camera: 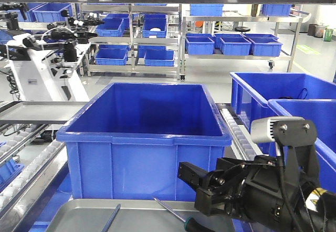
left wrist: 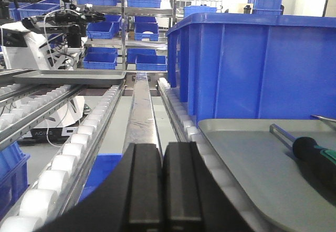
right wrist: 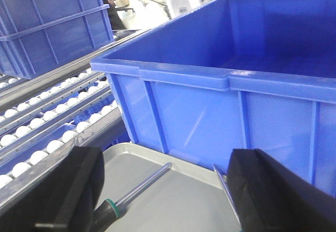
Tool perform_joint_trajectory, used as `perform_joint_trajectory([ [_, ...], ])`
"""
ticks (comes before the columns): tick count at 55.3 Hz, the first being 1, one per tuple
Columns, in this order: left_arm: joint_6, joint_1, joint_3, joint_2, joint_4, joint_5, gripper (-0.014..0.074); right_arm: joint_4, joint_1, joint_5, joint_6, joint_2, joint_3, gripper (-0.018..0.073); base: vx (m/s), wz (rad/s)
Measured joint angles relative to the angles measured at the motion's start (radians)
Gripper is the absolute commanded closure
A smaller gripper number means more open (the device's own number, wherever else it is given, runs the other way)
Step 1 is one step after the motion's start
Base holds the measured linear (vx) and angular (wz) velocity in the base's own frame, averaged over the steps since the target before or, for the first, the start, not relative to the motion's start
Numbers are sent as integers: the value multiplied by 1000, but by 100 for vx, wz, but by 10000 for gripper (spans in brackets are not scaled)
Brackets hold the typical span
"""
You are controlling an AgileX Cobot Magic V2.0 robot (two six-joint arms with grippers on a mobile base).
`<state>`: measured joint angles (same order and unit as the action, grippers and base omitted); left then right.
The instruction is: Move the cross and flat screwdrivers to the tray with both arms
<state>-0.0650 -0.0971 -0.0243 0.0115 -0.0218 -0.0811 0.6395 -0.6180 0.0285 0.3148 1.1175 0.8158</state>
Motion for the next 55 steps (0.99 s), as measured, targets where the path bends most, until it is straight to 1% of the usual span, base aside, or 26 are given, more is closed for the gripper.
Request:
perform_joint_trajectory([
  [9,0,0,0,0,0,0,602,0,0,1,2,0,0,21,0,0],
  [15,0,0,0,0,0,0,602,0,0,0,10,-34,-18,86,0,0],
  [21,0,0,0,0,0,0,602,-8,0,-10,12,-147,-103,169,0,0],
  [28,-1,0,0,0,0,0,602,-77,0,-17,-5,-321,-270,302,0,0],
  [31,-1,0,0,0,0,0,602,-113,0,-18,-37,-390,-336,382,0,0],
  [38,-1,0,0,0,0,0,602,-249,6,-29,-152,-564,-518,573,0,0],
  [42,-1,0,0,0,0,0,602,-291,35,-43,-213,-644,-606,573,0,0],
  [48,-1,0,0,0,0,0,602,-357,130,-47,-288,-765,-722,571,0,0],
  [50,-1,0,0,0,0,0,602,-390,166,-47,-315,-798,-751,571,0,0],
  [55,-1,0,0,0,0,0,602,-521,268,-47,-365,-892,-818,570,0,0],
])
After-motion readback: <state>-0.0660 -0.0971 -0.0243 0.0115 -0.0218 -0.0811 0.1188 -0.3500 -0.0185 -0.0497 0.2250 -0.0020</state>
